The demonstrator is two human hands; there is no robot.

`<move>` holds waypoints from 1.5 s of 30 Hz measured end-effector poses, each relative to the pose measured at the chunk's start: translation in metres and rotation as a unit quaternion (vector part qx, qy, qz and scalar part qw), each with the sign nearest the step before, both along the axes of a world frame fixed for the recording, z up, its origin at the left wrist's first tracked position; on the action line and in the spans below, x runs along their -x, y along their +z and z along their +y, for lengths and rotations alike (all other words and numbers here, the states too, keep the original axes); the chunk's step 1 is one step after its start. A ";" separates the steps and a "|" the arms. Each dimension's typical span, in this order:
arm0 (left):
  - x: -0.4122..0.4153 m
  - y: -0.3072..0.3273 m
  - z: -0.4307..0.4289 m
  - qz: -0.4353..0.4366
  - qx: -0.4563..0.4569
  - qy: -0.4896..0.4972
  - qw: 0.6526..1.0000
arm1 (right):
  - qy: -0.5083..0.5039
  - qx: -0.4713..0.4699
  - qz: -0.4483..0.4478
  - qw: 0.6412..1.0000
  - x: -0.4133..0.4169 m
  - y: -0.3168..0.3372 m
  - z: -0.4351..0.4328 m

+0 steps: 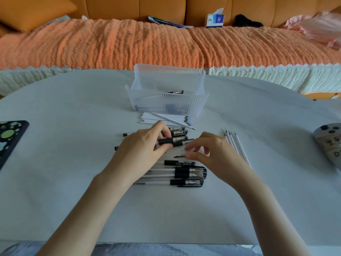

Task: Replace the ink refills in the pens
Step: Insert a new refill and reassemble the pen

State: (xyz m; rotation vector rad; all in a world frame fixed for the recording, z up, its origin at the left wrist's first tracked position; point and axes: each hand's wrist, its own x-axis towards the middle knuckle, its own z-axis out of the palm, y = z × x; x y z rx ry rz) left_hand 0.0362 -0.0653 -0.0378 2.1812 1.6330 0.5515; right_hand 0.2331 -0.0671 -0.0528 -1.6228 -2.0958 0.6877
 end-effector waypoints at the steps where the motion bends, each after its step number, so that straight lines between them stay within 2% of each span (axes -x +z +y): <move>1: -0.001 0.001 -0.001 -0.002 -0.002 -0.003 1.000 | 0.002 -0.001 0.005 1.000 0.001 0.001 0.000; 5: -0.002 -0.001 -0.003 -0.020 -0.010 -0.019 1.000 | -0.035 -0.040 0.100 0.994 0.003 0.009 0.000; 9: -0.003 -0.004 -0.001 -0.066 -0.029 -0.031 0.997 | -0.036 -0.017 0.173 0.984 0.008 0.013 -0.002; 15: -0.002 0.000 0.001 -0.110 -0.062 -0.045 0.991 | -0.023 -0.033 0.178 0.983 0.010 0.013 -0.002; 18: -0.001 0.001 0.002 -0.126 -0.038 -0.050 0.990 | -0.033 -0.046 0.187 0.981 0.010 0.014 -0.003; 29: 0.000 0.003 0.000 -0.102 -0.068 -0.032 0.992 | -0.042 -0.037 0.208 0.977 0.010 0.019 -0.004; 34: -0.001 0.005 -0.001 -0.134 -0.033 -0.036 0.990 | -0.052 -0.040 0.213 0.975 0.008 0.019 -0.002; 39: 0.000 0.005 -0.001 -0.104 -0.055 -0.033 0.993 | -0.048 -0.042 0.211 0.975 0.008 0.018 -0.002; 45: 0.001 0.005 0.000 -0.126 -0.037 -0.022 0.991 | -0.050 -0.034 0.218 0.974 0.007 0.018 -0.001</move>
